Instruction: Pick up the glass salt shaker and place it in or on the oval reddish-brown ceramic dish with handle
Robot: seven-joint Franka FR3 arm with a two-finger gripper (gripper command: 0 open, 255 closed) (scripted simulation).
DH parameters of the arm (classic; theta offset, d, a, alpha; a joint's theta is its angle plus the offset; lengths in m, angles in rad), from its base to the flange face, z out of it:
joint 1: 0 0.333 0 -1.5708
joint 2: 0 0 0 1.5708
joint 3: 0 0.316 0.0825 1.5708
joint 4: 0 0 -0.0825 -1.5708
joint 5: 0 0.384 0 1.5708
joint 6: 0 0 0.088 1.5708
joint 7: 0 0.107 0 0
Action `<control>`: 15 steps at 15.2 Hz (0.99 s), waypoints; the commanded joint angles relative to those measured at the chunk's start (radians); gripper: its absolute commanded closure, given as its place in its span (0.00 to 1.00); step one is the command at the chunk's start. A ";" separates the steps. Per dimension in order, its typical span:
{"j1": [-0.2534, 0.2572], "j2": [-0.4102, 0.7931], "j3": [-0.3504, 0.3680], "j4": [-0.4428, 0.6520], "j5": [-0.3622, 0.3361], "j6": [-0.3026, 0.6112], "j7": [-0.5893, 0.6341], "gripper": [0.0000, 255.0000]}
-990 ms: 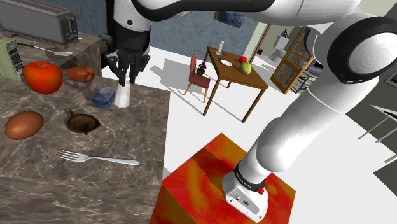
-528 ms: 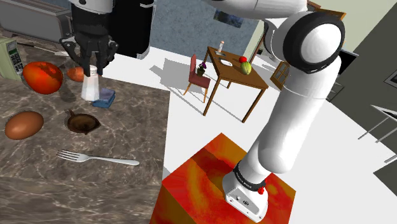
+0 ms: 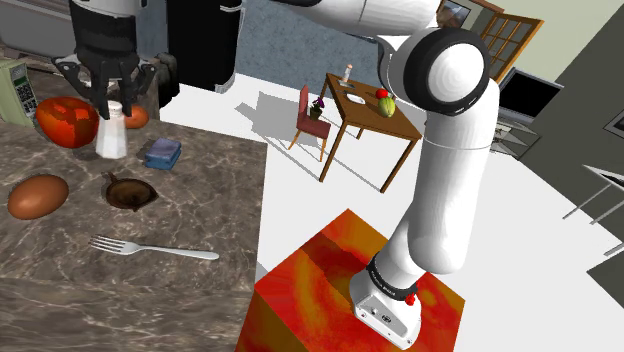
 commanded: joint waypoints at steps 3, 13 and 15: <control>-0.007 -0.005 -0.001 -0.060 0.001 0.056 0.001 1.00; -0.016 0.004 -0.007 -0.183 -0.006 0.186 0.008 1.00; -0.017 0.009 -0.008 -0.204 -0.009 0.211 0.010 1.00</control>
